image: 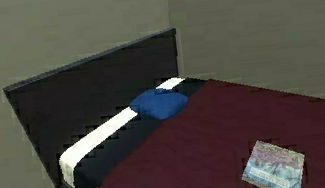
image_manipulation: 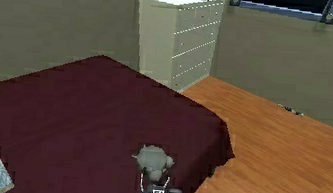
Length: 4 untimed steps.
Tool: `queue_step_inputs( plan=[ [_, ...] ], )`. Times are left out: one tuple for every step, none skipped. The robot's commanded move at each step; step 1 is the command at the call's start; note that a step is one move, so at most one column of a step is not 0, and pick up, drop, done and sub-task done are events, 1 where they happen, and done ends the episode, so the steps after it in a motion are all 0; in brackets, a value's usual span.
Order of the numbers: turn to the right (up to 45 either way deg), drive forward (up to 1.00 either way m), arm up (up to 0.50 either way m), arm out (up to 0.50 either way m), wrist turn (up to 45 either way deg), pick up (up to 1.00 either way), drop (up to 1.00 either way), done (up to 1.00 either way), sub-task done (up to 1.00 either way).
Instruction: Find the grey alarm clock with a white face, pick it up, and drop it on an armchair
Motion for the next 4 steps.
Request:
queue_step_inputs(
  plan=[
    [0.0,0.00,0.10,0.00,0.0,0.00,0.00,0.00,0.00],
    [0.0,0.00,0.32,0.00,0.0,0.00,0.00,0.00,0.00],
    [0.0,0.00,0.00,0.00,-45.0,0.00,0.00,0.00,0.00],
    [0.0,0.00,0.00,0.00,-45.0,0.00,0.00,0.00,0.00]
  ],
)
